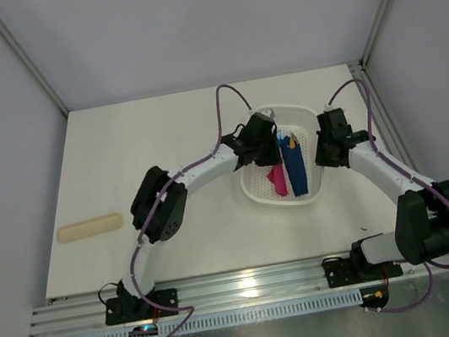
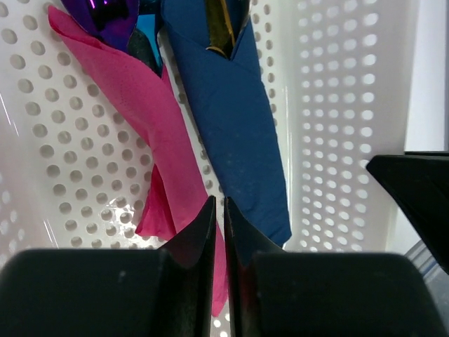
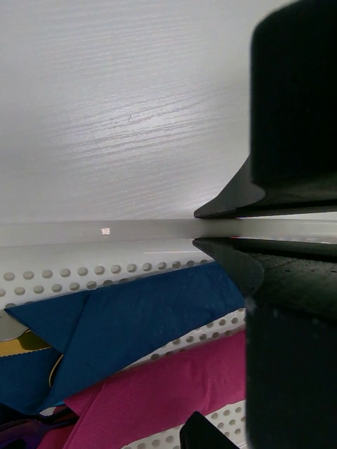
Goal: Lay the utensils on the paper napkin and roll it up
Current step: Place the utensils in the bin.
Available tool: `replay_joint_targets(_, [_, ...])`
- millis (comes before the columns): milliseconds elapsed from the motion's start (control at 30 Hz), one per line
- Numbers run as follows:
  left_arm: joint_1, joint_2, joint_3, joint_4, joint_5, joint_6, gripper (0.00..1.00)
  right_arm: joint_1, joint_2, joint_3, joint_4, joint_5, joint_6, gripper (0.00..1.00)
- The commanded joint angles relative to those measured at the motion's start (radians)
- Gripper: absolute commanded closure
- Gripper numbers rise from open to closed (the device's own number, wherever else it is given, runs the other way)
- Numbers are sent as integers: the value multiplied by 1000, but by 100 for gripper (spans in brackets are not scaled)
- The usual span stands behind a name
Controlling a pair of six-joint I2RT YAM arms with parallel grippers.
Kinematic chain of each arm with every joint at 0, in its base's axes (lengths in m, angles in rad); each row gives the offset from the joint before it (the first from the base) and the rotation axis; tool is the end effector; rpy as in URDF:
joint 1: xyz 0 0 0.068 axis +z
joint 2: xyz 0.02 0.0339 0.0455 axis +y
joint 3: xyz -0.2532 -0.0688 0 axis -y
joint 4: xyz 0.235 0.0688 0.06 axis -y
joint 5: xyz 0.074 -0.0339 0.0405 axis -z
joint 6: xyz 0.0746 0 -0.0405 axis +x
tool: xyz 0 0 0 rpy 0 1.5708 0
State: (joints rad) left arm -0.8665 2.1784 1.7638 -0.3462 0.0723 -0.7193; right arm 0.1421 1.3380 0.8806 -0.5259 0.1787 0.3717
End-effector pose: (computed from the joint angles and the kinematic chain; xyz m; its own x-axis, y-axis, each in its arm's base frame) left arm 0.3270 -0.3931 0.1793 -0.8590 -0.0039 -0.5120 0.3031 0.8020 -0.5147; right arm 0.2797 0.0266 0.1872 -0.7829 0.2491 -0.5702 0.2603 0.9634 0.0635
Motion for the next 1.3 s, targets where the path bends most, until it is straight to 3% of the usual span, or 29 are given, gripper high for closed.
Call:
replay_joint_targets(0, [-3, 30, 45, -8, 6, 30, 92, -3, 6, 8, 26, 21, -7, 96])
replay_joint_targets(467, [1, 58, 33, -77, -97, 44, 94, -3, 7, 4, 26, 27, -7, 96])
replay_joint_targets(967, [23, 35, -102, 18, -111, 27, 96, -1, 18, 11, 23, 31, -8, 96])
replay_joint_targets(1267, [21, 17, -102, 39, -95, 32, 95, 4, 26, 14, 17, 41, -10, 96])
